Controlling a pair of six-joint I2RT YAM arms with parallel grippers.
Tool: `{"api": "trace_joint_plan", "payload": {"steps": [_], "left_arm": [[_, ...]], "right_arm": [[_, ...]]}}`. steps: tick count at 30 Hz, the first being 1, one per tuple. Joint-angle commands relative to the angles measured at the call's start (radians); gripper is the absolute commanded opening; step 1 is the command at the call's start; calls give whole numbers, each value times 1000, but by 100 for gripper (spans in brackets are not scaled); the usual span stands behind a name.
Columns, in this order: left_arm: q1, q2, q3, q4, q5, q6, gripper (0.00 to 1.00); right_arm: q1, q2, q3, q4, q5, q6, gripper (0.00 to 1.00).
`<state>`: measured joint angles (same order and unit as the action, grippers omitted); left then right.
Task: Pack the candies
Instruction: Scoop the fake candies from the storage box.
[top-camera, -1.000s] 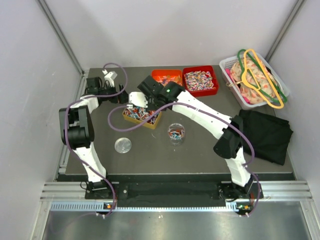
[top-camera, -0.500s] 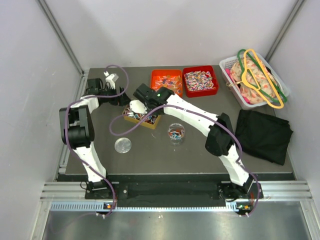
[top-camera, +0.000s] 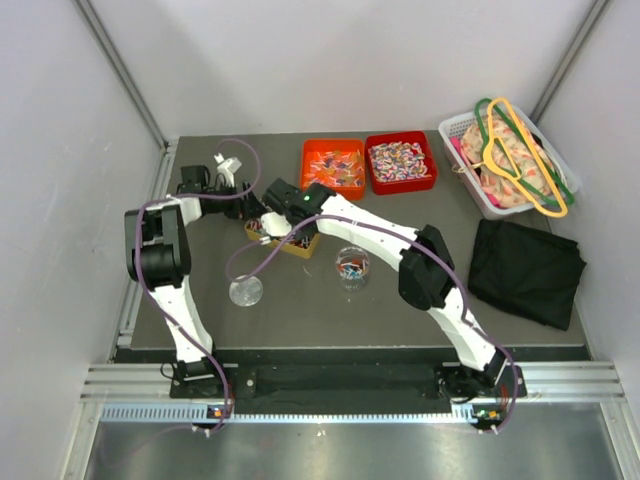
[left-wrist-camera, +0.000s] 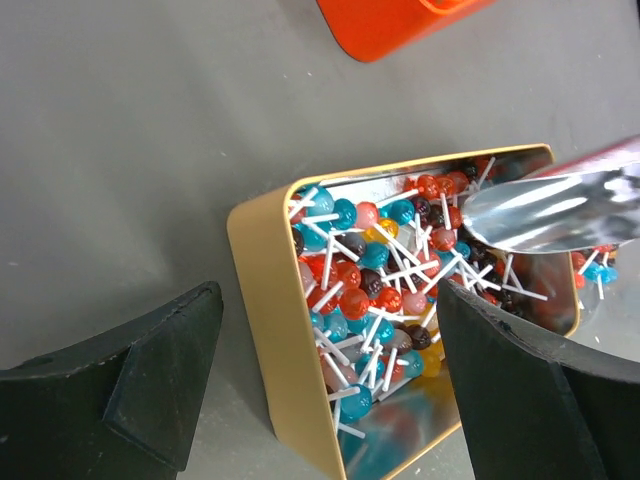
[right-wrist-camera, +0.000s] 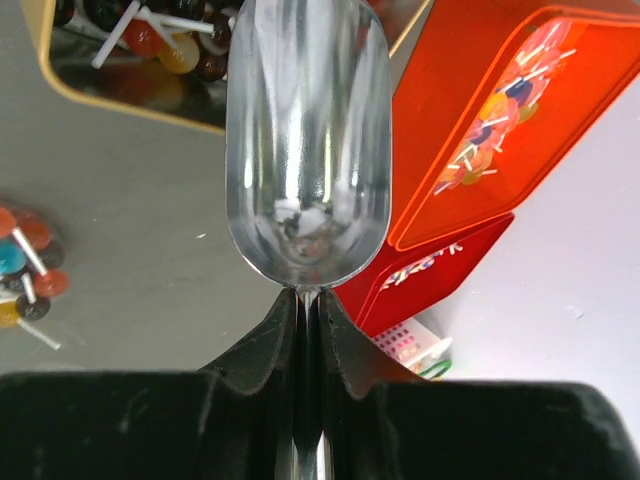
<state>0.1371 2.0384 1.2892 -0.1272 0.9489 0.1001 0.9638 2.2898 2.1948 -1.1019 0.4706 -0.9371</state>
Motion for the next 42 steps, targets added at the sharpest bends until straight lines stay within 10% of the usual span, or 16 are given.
{"api": "trace_joint_plan", "payload": {"steps": [1, 42], "left_arm": [[-2, -4, -17, 37, 60, -5, 92], [-4, -9, -64, 170, 254, -143, 99]], "right_arm": [[30, 33, 66, 28, 62, -71, 0], [33, 74, 123, 33, 123, -155, 0]]}}
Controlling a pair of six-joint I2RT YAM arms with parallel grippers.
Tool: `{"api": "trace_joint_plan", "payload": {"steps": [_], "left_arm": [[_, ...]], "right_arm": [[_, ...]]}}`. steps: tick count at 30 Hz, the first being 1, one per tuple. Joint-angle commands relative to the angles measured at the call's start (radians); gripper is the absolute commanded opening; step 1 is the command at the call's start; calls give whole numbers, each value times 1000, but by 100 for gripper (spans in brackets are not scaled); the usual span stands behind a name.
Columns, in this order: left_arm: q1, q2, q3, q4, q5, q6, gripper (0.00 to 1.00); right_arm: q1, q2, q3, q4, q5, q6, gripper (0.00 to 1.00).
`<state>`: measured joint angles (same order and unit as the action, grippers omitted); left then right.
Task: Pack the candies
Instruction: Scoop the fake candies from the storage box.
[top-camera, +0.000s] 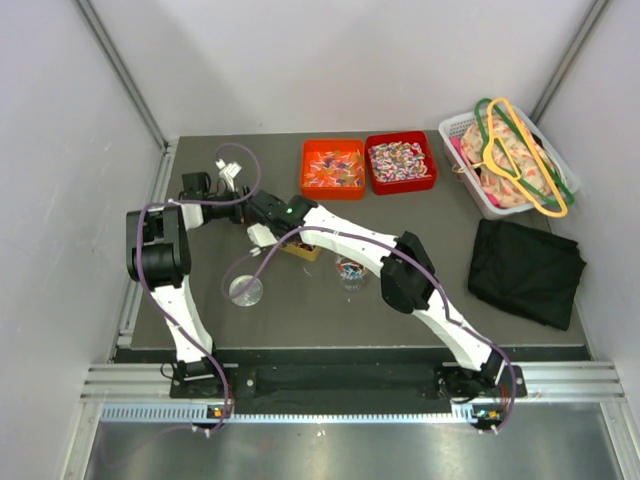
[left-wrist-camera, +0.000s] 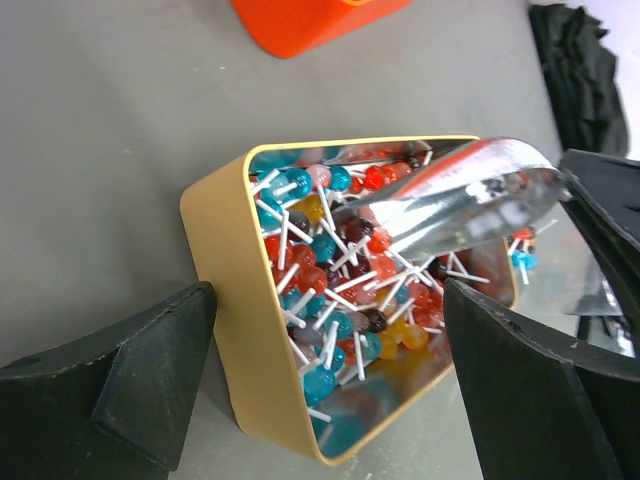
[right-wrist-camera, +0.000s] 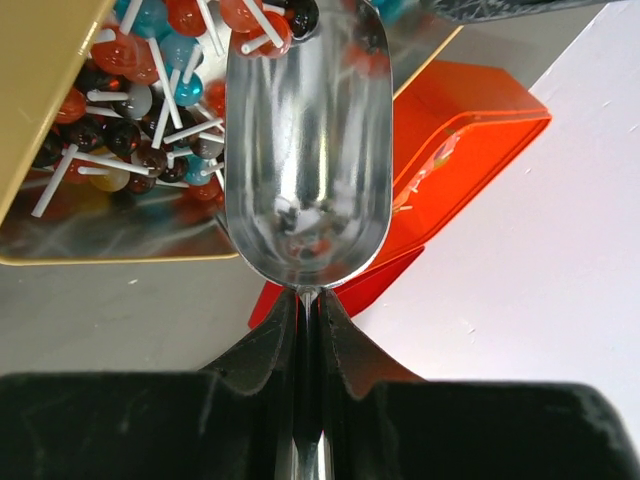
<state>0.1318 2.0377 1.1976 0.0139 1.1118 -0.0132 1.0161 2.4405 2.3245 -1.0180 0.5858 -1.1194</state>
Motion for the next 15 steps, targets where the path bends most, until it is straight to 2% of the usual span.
{"api": "trace_joint_plan", "payload": {"steps": [1, 7, 15], "left_arm": [[3, -7, 28, 31, 91, -40, 99], [5, 9, 36, 26, 111, -42, 99], [5, 6, 37, -6, 111, -24, 99]], "right_arm": [[-19, -90, -5, -45, 9, 24, 0], [-22, -121, 29, -59, 46, -6, 0], [-24, -129, -7, -106, 68, -20, 0]]}}
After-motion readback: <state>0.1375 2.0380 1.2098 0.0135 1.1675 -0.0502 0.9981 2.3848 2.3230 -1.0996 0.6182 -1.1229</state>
